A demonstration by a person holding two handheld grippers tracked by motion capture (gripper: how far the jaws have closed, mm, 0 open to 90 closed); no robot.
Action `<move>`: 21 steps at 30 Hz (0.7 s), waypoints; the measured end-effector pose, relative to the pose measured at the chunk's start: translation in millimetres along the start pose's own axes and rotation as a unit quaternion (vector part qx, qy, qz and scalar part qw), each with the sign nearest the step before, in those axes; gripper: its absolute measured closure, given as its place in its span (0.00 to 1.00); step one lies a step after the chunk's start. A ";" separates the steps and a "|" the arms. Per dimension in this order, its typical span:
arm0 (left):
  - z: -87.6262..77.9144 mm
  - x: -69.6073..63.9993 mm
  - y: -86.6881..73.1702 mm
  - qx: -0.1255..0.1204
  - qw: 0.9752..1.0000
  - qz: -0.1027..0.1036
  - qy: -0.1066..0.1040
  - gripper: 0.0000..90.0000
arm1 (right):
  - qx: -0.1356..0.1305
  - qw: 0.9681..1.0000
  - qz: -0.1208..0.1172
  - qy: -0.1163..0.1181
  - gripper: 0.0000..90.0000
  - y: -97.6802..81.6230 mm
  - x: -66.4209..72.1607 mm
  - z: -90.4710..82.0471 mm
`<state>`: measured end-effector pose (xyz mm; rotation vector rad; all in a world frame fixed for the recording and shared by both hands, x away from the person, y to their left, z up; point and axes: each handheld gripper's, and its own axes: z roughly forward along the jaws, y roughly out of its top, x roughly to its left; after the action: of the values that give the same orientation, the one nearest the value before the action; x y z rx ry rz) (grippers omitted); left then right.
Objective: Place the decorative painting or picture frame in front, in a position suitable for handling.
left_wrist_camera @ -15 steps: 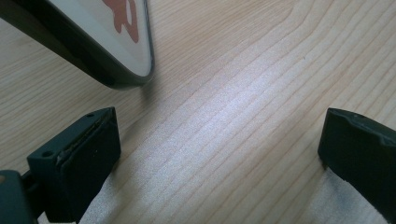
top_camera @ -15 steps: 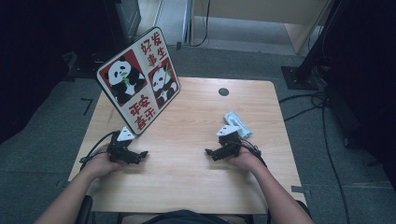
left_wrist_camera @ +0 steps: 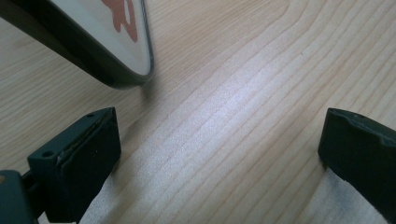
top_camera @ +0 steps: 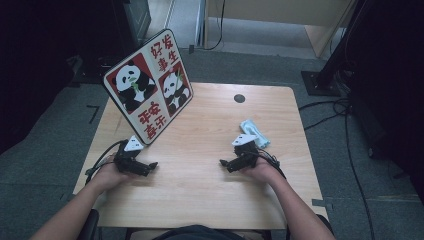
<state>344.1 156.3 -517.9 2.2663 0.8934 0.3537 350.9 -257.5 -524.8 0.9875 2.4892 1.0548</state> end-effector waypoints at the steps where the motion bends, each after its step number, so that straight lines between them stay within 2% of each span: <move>1: -0.3 0.1 0.1 0.002 1.000 0.000 0.000 0.00 | 0.000 1.000 0.000 0.000 0.00 0.0 0.0 0.0; 4: -2.3 1.2 1.9 0.010 1.000 0.003 -0.001 0.01 | 0.000 1.000 0.000 0.000 0.00 0.0 0.0 0.0; 5: -2.3 1.2 1.9 0.010 1.000 0.003 -0.001 0.05 | 0.000 1.000 0.000 0.000 0.00 0.0 0.0 0.0; 9: -7.2 3.8 2.9 0.002 1.000 0.004 -0.008 0.06 | 0.000 1.000 0.000 0.000 0.00 0.0 0.0 0.0; 10: -9.0 5.3 3.2 -0.001 1.000 -0.002 -0.013 0.06 | 0.000 1.000 0.000 0.000 0.00 0.0 0.0 0.0; 14: -14.4 8.2 6.8 0.004 1.000 -0.006 -0.006 0.07 | 0.000 1.000 0.000 0.000 0.00 0.0 0.0 0.0; 16: -19.8 9.3 8.5 -0.007 1.000 -0.011 -0.014 0.09 | 0.000 1.000 0.000 0.000 0.00 -0.1 0.1 -0.2; 18: -24.3 10.3 9.4 -0.009 1.000 -0.009 -0.026 0.16 | 0.001 1.000 0.002 0.000 0.00 -0.3 0.5 -0.5; 21: -26.9 11.5 9.9 -0.010 1.000 -0.012 -0.027 0.15 | 0.001 1.000 0.001 0.000 0.00 -0.5 0.5 -0.7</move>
<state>345.0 171.8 -491.2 2.2343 0.8847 0.2872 350.0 -257.8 -524.7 0.9905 2.4912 1.0528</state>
